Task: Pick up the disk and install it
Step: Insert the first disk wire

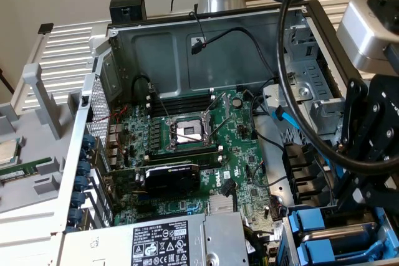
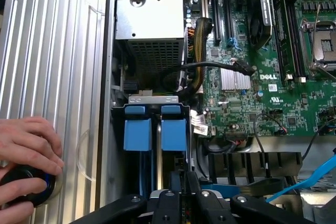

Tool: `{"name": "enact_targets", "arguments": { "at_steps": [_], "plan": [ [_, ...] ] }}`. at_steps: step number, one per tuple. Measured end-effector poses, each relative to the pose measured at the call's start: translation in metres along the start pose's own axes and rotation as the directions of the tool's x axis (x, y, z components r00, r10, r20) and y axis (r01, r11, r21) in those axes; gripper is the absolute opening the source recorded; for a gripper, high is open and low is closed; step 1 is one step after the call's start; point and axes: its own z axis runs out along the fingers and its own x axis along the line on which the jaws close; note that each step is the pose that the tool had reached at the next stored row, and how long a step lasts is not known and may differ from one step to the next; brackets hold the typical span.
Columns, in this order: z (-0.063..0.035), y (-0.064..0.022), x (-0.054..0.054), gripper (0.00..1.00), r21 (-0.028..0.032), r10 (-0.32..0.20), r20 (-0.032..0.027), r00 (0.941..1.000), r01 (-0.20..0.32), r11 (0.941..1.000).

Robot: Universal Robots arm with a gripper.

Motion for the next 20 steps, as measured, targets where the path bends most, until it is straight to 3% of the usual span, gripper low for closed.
{"name": "enact_targets", "arguments": {
  "at_steps": [20],
  "plan": [
    [0.0029,-0.0006,-0.0010,0.16,0.0000,0.000,0.0002,1.0000,0.000,1.0000]
  ]
}}
